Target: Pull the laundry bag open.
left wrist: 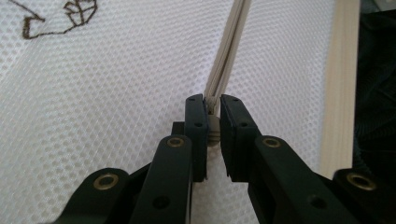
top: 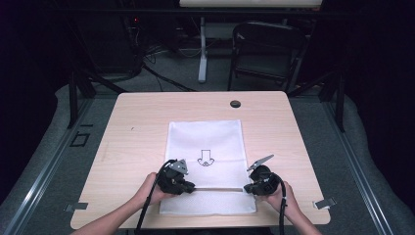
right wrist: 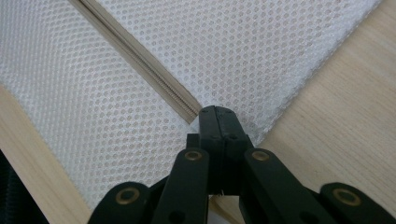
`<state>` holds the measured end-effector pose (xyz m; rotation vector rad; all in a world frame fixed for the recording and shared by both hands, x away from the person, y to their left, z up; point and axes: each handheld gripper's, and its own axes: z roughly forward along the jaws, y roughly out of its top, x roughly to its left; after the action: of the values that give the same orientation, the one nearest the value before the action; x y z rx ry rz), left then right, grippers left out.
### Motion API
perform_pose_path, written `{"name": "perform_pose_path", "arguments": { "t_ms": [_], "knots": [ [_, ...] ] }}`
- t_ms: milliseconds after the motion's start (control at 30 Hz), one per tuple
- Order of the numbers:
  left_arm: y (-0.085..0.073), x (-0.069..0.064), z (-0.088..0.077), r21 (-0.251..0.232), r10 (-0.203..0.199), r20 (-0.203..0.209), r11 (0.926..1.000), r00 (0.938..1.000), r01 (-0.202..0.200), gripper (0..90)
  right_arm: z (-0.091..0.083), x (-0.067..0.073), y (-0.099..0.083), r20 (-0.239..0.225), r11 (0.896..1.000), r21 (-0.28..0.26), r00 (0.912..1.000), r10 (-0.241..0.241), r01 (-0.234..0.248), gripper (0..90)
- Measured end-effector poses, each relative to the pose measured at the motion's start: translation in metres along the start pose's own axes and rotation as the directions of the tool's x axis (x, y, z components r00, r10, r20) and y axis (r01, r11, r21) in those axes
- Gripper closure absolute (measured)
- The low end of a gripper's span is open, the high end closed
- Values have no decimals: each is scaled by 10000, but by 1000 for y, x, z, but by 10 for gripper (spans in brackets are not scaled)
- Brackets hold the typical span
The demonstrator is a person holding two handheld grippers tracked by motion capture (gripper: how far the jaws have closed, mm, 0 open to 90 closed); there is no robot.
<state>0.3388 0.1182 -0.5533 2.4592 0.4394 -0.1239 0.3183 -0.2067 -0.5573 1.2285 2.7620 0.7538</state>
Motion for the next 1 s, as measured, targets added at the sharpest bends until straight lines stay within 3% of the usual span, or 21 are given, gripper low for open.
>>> {"name": "perform_pose_path", "arguments": {
  "t_ms": [100,133,367,467,1000],
  "knots": [
    [-3,0,-2,122,10,-217,9999,9998,-7,823,0,0,0,14,10000,-6,10000,26,-26,900],
    [-4,1,-2,0,-36,-14,10000,10000,36,823,0,0,0,12,10000,5,10000,33,-33,900],
    [-8,1,-7,46,-81,-208,10000,9998,82,823,0,0,0,-3,10000,25,10000,15,-15,900],
    [-11,3,-9,-62,-180,-52,9998,9998,179,823,0,0,0,24,10000,3,10000,22,-22,900],
    [-19,5,-19,-62,-321,-195,9995,9993,320,823,0,1,0,2,10000,35,10000,62,-62,900]
  ]
}}
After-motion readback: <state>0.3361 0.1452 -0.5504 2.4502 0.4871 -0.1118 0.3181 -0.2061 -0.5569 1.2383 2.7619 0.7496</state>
